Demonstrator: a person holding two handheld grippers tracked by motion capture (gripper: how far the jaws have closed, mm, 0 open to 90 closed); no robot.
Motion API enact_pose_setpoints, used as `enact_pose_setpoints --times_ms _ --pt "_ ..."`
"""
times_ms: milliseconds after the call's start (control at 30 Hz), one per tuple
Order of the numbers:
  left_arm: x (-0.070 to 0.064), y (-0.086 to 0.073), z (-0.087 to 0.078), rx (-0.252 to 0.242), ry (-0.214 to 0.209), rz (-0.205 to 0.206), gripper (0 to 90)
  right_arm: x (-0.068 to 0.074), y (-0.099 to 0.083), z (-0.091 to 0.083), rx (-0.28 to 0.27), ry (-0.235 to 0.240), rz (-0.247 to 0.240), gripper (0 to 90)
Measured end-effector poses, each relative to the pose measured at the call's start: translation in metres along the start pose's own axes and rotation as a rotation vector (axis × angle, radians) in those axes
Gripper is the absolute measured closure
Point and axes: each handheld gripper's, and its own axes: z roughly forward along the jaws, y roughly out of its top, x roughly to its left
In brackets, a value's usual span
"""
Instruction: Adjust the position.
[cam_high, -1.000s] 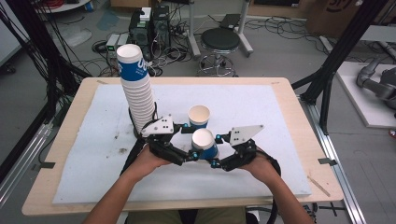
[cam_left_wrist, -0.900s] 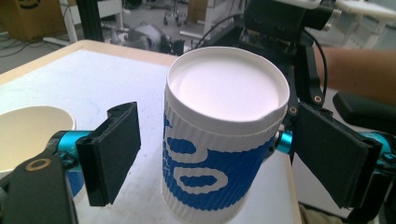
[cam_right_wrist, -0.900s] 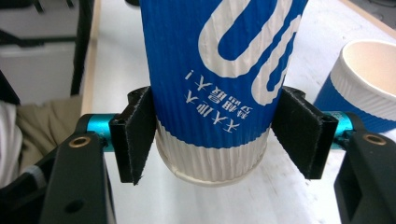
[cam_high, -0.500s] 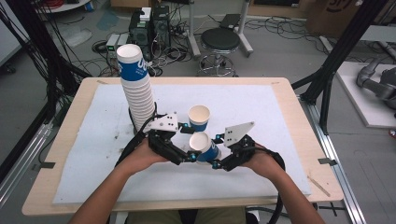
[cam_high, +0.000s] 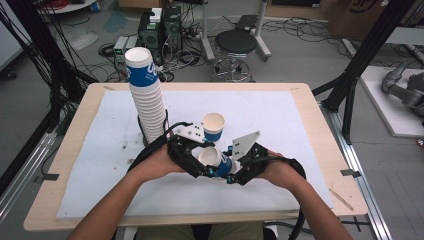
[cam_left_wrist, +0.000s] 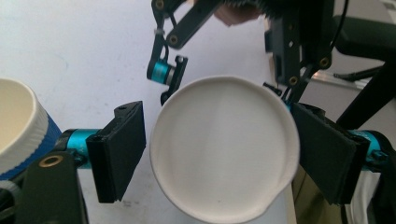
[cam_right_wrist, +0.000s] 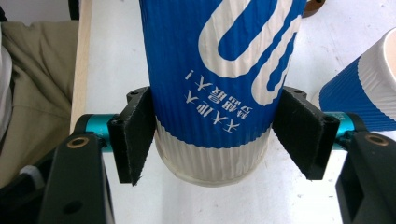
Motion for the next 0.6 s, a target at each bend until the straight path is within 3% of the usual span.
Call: enact_pose_setpoints --times_ms 267,400,467,600 --pt "-0.0001 -0.002 0.0067 0.066 -0.025 0.001 27.7 0.0038 0.0014 0.0041 0.062 0.007 -0.02 31.8" --pt "-0.0016 -0.0029 0.0072 0.066 -0.019 0.029 29.9 0.0049 0.0017 0.006 0.081 0.014 -0.016 29.6" --pt "-0.0013 -0.0034 0.0058 0.047 -0.017 0.037 29.9 0.0044 0.0007 0.0056 0.069 0.014 -0.007 27.3" --pt "-0.0006 -0.0056 0.0014 -0.01 -0.025 0.024 29.9 0.0044 -0.0042 0.0014 -0.019 -0.002 0.04 20.4"
